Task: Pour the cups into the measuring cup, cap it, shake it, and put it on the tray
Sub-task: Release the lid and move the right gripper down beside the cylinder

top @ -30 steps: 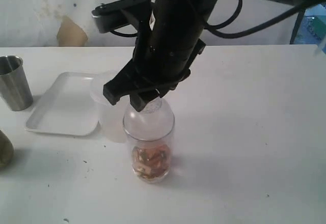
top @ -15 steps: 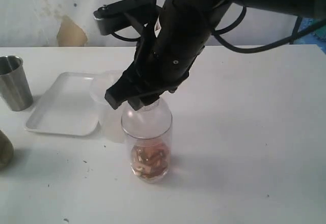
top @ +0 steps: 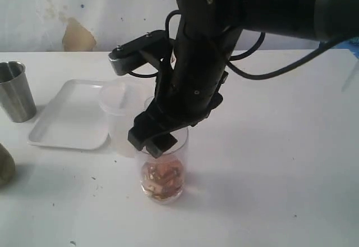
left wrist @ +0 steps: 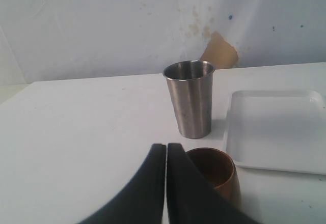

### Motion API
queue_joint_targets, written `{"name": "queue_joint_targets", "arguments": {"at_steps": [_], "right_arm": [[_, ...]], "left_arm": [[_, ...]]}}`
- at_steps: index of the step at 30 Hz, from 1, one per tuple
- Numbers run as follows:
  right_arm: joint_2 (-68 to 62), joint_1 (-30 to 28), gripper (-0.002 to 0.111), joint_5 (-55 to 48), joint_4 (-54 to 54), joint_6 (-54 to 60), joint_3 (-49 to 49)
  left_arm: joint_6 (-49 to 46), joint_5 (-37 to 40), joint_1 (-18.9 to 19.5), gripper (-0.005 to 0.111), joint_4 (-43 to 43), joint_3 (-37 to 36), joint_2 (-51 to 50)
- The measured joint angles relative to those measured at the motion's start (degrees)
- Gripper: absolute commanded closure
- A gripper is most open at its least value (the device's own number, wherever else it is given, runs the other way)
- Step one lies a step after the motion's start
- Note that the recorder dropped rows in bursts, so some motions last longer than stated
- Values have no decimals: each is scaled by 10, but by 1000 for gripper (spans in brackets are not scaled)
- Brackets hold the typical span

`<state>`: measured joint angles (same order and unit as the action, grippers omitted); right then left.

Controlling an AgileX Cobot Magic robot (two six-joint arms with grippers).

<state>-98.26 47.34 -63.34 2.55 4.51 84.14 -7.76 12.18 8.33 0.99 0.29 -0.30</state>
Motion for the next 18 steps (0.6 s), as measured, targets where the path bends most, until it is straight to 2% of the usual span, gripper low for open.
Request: {"name": "queue_joint_targets", "arguments": {"at_steps": [6,12,15,18], "right_arm": [[16,0,35,1,0,8,-1],[87,0,35,11,-4,23,-9],[128,0,35,54,-5,38,-47],[180,0,35,151,-6,45,-122]], "left_arm": [[0,0,0,106,0,0,0],[0,0,0,106,0,0,0],[0,0,0,106,0,0,0],[0,0,0,106,0,0,0]]}}
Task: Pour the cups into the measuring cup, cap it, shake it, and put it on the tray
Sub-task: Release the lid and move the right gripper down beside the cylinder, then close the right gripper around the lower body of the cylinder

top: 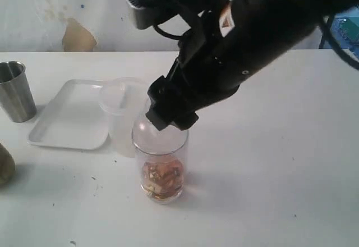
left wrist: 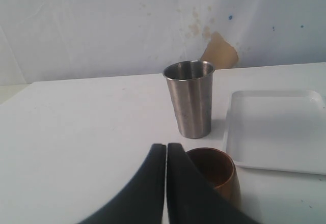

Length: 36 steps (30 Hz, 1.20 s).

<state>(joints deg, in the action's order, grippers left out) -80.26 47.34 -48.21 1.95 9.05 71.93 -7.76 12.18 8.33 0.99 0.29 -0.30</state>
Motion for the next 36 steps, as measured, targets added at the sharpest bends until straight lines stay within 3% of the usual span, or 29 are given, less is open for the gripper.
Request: {"name": "queue_joint_targets", "arguments": {"at_steps": [5,10,14,18,22,32,36], "right_arm": [[88,6,35,242,-1,6,-154],[108,47,35,508,-1,11,-346],[93,52,35,622,14,10,-432],[81,52,35,691,28,10,-470],[-16,52,35,777,35,10,-496],[-184,52,35,998,44,32,-495],[-215,52,35,1028,71,69,-478]], "left_arm": [[0,0,0,106,0,0,0],[0,0,0,106,0,0,0],[0,0,0,106,0,0,0],[0,0,0,106,0,0,0],[0,0,0,106,0,0,0],[0,0,0,106,0,0,0],[0,0,0,106,0,0,0]]}}
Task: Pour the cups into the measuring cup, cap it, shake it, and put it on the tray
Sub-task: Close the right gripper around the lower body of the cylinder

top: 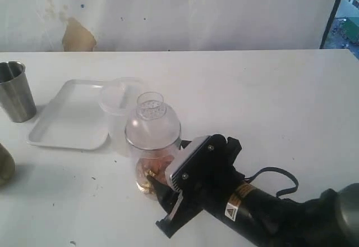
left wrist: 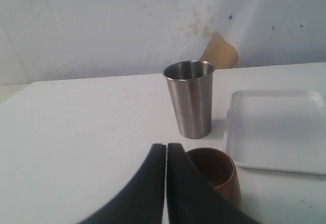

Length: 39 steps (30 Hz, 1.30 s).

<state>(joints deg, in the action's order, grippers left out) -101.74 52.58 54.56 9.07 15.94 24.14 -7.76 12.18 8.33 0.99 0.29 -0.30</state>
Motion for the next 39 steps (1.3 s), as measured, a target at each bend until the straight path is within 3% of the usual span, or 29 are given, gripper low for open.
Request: {"name": "queue_joint_targets", "arguments": {"at_steps": [17,19,22,39], "right_arm": [[-32,1,34,-5,110,18,52],[-32,1,25,-11,114,18,52],[-32,1,3,-36,113,18,52],[-40,1,3,-44,78,18,100]], "left_arm": [[0,0,0,106,0,0,0],[0,0,0,106,0,0,0],[0,0,0,106,0,0,0],[0,0,0,106,0,0,0]]}}
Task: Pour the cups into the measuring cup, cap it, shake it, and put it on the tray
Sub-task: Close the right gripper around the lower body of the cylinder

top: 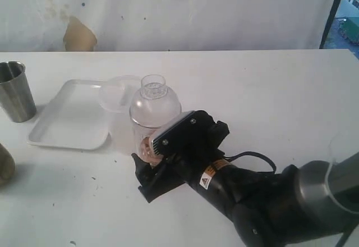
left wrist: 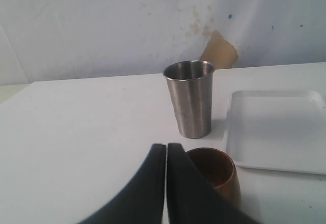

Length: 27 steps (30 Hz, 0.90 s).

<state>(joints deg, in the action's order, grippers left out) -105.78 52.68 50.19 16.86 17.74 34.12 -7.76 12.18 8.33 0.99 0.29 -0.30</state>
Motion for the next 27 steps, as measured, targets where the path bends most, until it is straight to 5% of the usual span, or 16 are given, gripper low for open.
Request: {"name": "queue_joint_targets", "arguments": {"at_steps": [27], "right_arm": [[-100,0,3,81,50,-1,77]], "left_arm": [[0,0,0,106,0,0,0]]}}
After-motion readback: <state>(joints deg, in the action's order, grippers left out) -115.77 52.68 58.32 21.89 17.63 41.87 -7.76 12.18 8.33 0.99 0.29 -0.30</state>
